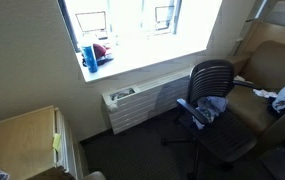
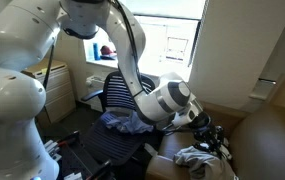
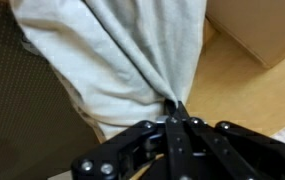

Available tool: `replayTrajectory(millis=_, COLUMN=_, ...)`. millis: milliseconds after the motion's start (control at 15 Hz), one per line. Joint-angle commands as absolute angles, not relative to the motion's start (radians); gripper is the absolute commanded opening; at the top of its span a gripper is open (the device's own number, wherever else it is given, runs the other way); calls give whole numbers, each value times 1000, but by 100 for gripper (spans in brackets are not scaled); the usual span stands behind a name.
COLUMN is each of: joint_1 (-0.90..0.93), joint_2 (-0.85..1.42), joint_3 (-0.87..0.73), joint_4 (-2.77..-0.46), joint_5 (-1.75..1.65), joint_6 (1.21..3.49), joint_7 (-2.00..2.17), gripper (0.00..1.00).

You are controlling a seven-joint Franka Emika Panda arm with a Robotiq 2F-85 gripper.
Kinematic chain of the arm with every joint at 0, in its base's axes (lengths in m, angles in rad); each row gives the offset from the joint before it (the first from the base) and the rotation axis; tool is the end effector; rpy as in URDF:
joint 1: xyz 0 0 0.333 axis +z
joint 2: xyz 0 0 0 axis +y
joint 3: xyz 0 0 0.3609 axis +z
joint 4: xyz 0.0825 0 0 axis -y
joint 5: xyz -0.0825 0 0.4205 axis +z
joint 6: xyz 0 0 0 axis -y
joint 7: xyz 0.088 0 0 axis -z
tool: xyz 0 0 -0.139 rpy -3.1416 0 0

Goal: Move the brown clothing from the black chair to the brown chair

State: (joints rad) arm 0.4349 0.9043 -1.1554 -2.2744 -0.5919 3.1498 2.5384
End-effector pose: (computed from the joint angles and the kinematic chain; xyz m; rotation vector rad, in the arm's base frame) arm 0.4747 -0.3725 0.1772 1.0647 -2.3487 1.1027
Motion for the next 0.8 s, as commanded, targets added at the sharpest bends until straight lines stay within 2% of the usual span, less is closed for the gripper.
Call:
replayTrajectory(millis=0, joint_1=401, joint_2=974, joint_3=-1122, joint_4=-2247, joint_5=-423, joint_6=3186, joint_7=2412, gripper=1)
replayTrajectory(millis=400, joint_1=362, joint_2=1059, joint_3=-1098, joint_4=-2176, joint_5=-409, joint_6=3204, joint_7=2430, gripper=1)
replayTrajectory(millis=467, joint_1=369, joint_2=1069, joint_3=-1115, joint_4=-2193, joint_5=-396, joint_6=3237, joint_7=2454, gripper=26)
replayTrajectory(millis=533, joint_1=381, joint_2=1086, joint_3=-1129, joint_4=-2215, joint_5=-324, joint_6=3309, joint_7=2521, gripper=1)
replayTrajectory(millis=600, joint_1=412, joint_2=1101, joint_3=-1139, joint_4=-2245, joint_5=-228, joint_6=3363, joint_7=2493, gripper=4)
replayTrajectory(millis=733, joint_1=458, joint_2=1080, joint_3=-1122, joint_4=-2316, joint_5=-50, joint_6=3459, joint_7=2452, gripper=0)
